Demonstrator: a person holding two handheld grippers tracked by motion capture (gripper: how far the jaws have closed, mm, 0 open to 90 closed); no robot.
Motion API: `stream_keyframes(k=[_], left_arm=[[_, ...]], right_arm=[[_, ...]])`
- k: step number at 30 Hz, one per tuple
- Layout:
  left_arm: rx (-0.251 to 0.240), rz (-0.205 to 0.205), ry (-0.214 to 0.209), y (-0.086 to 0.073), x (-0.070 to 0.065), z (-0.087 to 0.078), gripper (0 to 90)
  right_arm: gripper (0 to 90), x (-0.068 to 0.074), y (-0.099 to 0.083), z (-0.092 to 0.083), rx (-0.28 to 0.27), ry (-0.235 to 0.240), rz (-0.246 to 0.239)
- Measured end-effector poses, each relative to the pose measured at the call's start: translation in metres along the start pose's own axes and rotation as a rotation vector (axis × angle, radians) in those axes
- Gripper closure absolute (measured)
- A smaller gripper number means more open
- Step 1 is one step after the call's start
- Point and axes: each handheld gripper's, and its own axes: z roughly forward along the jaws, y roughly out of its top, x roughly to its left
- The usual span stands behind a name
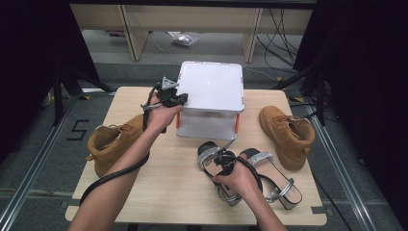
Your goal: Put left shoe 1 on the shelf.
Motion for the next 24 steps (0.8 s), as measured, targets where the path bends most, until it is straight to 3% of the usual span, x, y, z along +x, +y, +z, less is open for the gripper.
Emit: stream_keyframes(k=[10, 13, 18, 20, 21, 24], left_arm=[[0.000, 0.003, 0.008, 0.000, 0.000, 0.001, 89.6], [-0.006, 0.006, 0.007, -0.001, 0.000, 0.001, 89.6], [-0.015, -0.013, 0.001, -0.002, 0.001, 0.001, 89.6], [-0.011, -0.011, 0.002, -0.002, 0.001, 0.001, 89.6], [-0.015, -0.016, -0.001, -0.002, 0.001, 0.001, 89.6], [-0.011, -0.020, 0.000, -0.002, 0.001, 0.001, 89.6]], right_arm=[[43.1, -0.002, 0.004, 0.009, 0.022, 0.018, 0.006], [43.2, -0.005, 0.006, 0.007, -0.026, 0.039, 0.066], [43.2, -0.004, 0.016, 0.002, -0.071, 0.035, 0.092], [43.2, -0.004, 0.025, -0.004, -0.088, 0.023, 0.085], [43.2, -0.003, 0.037, -0.007, -0.119, 0.031, 0.098], [43.2, -0.001, 0.052, -0.009, -0.144, 0.034, 0.117]])
